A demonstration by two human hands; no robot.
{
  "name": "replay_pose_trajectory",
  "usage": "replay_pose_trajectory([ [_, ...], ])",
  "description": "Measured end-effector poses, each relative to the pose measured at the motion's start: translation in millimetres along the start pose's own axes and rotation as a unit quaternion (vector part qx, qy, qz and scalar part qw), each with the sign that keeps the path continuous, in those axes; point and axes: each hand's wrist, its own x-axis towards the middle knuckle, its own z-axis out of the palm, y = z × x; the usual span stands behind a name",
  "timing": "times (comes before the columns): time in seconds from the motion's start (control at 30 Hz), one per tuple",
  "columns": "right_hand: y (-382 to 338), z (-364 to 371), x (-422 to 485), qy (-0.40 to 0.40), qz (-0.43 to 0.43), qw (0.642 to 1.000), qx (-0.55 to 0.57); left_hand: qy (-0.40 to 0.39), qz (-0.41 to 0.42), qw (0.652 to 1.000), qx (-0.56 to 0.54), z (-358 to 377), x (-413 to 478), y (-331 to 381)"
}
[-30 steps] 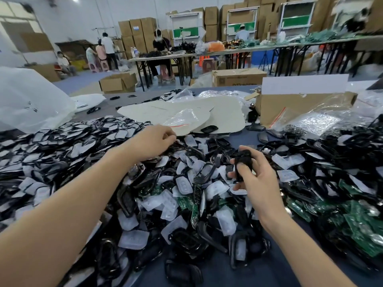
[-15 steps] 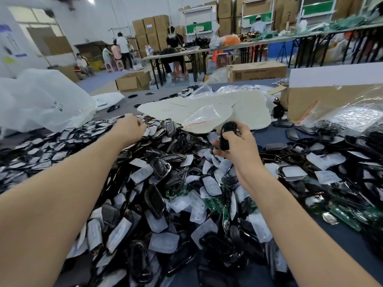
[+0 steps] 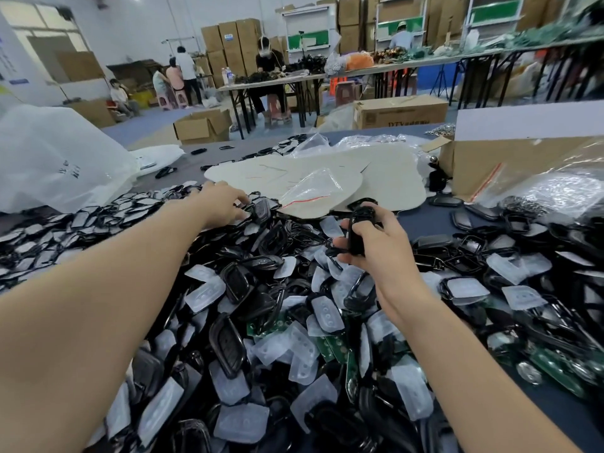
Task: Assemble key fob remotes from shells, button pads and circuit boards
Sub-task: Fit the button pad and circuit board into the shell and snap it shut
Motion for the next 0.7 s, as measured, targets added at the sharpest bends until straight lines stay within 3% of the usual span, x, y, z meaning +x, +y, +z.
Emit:
replay_pose_trajectory([
  [0.23,0,1,2,-0.007,0.003,1.0,0.007,-0.119,0.045,0.992,0.02,-9,8,-1],
  [0.5,-4,-5,3,0.002,0.001,1.0,0.008,-0.103,0.055,0.993,0.027,-9,2,-8],
  [0.7,-15,-7,0,0.0,0.002,0.998,0.059,-0.022,0.081,0.997,-0.003,-11,-10,8],
])
